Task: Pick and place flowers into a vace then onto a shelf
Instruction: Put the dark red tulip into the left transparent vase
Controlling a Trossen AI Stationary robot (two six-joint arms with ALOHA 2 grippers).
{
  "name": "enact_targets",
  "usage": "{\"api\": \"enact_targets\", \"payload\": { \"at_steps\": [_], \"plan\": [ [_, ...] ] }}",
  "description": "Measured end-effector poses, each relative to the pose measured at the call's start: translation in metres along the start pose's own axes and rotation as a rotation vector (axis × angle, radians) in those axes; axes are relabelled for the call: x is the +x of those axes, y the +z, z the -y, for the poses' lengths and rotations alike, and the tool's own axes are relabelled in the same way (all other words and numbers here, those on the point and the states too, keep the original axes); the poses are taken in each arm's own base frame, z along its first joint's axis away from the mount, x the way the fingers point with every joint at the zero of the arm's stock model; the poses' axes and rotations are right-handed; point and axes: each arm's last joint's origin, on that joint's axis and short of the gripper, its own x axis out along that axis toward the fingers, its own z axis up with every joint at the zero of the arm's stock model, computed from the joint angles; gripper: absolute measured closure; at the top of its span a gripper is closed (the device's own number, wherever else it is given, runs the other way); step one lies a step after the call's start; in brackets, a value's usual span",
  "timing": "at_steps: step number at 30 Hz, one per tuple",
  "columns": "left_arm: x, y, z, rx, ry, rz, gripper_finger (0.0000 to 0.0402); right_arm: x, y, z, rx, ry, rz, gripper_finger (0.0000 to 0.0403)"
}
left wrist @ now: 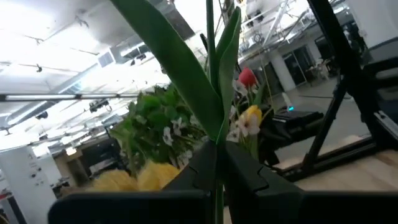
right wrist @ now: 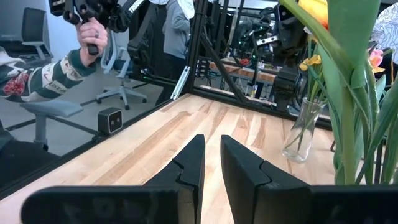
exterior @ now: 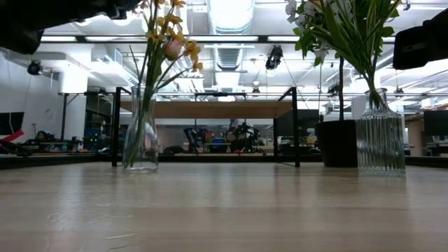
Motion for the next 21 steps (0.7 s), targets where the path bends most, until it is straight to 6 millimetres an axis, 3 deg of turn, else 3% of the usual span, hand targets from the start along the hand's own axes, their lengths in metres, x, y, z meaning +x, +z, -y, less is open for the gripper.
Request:
{"api": "enact_targets", "payload": {
  "at_steps": [13, 21],
  "plan": [
    [-0.018, -0.028, -0.002, -0.056, 0.115, -0.17, 0.0401, 0.0, 0.0, 0.0, 0.001, 0.0, -0.001, 0.036],
    [-0.033, -0.042, 0.001, -0.102, 0.101, -0.218, 0.0401, 0.0, 0.0, 0.0, 0.001, 0.0, -0.001, 0.036]
  ]
}}
